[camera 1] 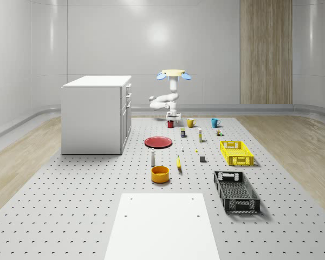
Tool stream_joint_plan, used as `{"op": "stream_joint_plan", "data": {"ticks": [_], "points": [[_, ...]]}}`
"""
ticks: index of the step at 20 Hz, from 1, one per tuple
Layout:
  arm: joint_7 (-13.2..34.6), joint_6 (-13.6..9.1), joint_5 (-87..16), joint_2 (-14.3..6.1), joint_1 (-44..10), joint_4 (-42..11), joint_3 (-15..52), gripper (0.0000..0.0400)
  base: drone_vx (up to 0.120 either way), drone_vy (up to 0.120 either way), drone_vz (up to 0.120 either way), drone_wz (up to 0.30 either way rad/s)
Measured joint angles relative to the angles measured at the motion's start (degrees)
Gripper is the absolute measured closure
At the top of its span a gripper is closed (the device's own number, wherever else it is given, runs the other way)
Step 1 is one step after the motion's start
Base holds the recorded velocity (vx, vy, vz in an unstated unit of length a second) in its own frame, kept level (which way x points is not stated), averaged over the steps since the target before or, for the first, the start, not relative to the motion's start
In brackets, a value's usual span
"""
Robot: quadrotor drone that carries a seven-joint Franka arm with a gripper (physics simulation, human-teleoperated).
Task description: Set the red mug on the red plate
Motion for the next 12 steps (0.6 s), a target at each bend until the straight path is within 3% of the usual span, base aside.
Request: {"op": "stream_joint_plan", "data": {"ticks": [5,8,12], "points": [[0.5,0.9,0.3,-0.9,-0.5,0.1,0.1,0.0000,0.000,0.000,0.000,0.000],[0.7,1.4,0.5,-1.4,-0.8,0.1,0.2,0.0146,0.000,0.000,0.000,0.000],[0.9,2.0,0.8,-2.1,-1.0,0.2,0.3,0.0243,0.000,0.000,0.000,0.000]]}}
